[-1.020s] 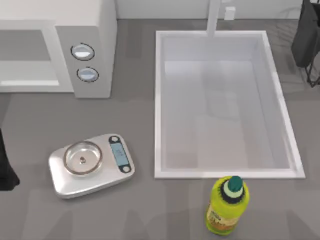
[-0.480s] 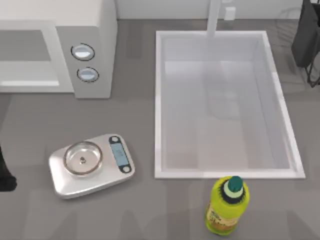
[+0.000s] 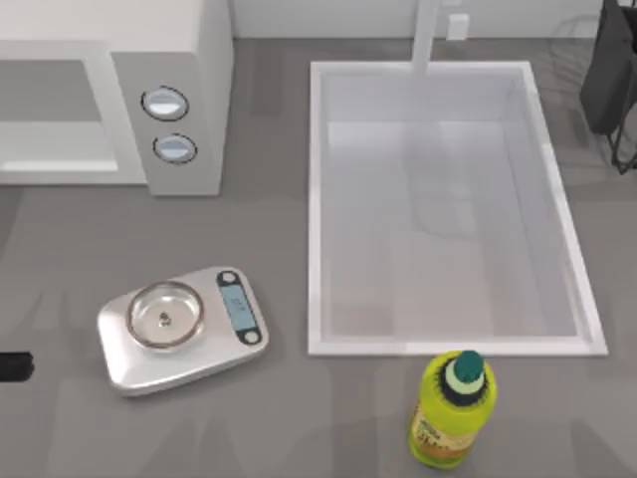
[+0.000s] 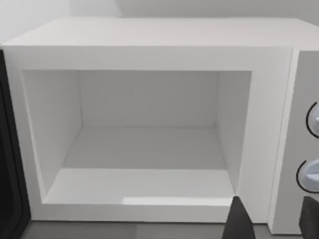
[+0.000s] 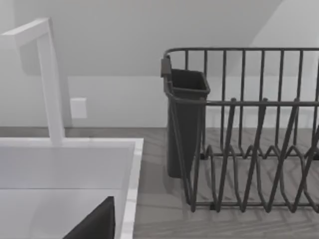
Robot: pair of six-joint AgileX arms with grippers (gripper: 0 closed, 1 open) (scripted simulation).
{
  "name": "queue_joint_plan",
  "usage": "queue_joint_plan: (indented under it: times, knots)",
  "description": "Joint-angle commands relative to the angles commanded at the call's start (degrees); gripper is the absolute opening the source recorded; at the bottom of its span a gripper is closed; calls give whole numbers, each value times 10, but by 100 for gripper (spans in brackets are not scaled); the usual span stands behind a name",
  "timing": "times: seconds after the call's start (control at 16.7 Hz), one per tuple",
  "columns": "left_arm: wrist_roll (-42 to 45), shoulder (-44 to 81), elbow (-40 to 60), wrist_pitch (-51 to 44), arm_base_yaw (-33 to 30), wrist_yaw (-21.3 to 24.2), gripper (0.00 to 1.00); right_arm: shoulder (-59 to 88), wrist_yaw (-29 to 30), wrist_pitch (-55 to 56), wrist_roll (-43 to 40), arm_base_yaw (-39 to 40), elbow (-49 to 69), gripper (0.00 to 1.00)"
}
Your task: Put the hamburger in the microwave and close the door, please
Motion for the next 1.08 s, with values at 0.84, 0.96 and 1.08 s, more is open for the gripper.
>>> queue_joint_plan:
  times: [0.84,0.96,1.08]
  knots:
    - [0,22,5,18,22,22,0,0,0,0,0,0,0,100]
    - [1,36,8,29,35,36,0,0,0,0,0,0,0,100]
    - [1,50,11,41,49,49,0,0,0,0,0,0,0,100]
